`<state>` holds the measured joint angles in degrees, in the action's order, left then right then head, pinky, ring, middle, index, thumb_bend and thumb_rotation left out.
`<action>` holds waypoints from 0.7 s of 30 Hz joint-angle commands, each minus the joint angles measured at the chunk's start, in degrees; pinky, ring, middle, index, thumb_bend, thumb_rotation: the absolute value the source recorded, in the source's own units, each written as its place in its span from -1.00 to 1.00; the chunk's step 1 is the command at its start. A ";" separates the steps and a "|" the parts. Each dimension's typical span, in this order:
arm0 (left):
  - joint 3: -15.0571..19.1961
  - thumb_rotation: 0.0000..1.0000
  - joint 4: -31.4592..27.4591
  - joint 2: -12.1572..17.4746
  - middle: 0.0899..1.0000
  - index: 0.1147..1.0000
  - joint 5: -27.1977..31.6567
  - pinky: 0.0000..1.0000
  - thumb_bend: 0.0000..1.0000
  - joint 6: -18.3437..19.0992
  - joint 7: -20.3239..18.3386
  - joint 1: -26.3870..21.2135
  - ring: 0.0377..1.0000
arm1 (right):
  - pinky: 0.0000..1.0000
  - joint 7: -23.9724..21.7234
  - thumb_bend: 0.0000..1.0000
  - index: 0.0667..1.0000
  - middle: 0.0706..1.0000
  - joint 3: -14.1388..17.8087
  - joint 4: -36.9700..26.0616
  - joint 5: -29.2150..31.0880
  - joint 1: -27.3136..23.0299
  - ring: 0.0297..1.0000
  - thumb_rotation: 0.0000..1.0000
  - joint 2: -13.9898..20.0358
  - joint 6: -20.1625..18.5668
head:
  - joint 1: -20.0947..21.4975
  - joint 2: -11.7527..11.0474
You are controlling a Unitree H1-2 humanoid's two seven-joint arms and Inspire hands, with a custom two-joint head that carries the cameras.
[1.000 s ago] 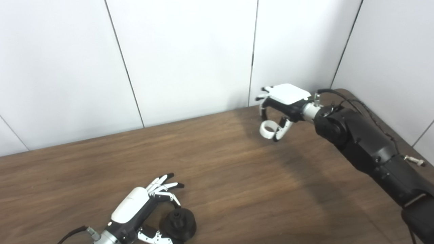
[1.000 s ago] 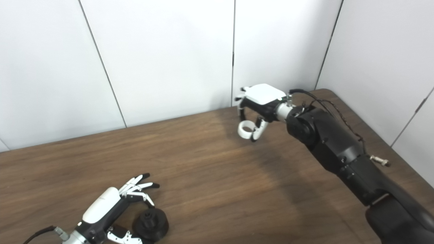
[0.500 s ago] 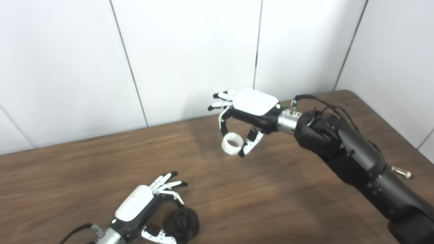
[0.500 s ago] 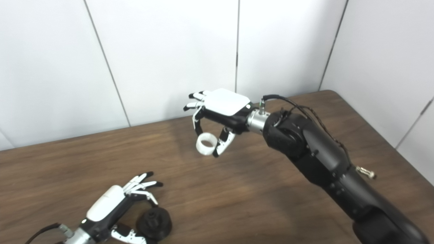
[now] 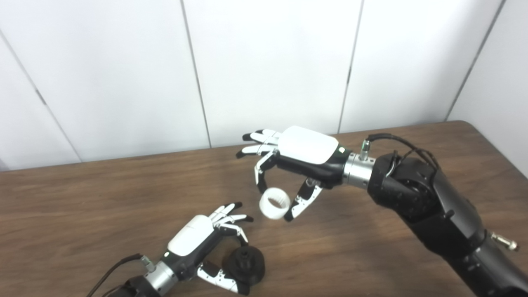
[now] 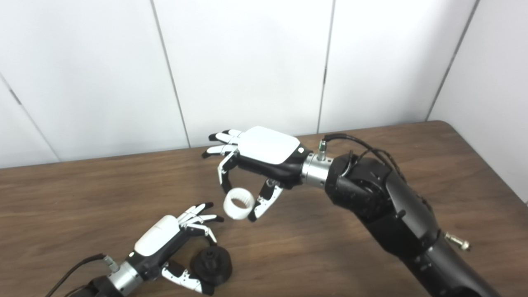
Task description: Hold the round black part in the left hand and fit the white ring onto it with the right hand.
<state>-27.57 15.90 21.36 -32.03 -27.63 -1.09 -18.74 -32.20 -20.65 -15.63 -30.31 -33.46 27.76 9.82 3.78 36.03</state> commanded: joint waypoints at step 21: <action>2.46 -0.87 -3.85 -3.07 0.70 -0.18 -2.21 1.00 0.05 3.25 -4.69 2.59 1.00 | 1.00 -0.25 0.05 -0.12 0.80 -2.00 0.33 0.58 1.16 1.00 -0.71 -5.44 4.75 | -2.57 2.78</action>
<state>-24.59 12.88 18.49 -33.50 -24.62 -4.55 -16.72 -34.10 -23.22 -15.21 -30.25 -30.76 22.28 13.03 1.14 38.76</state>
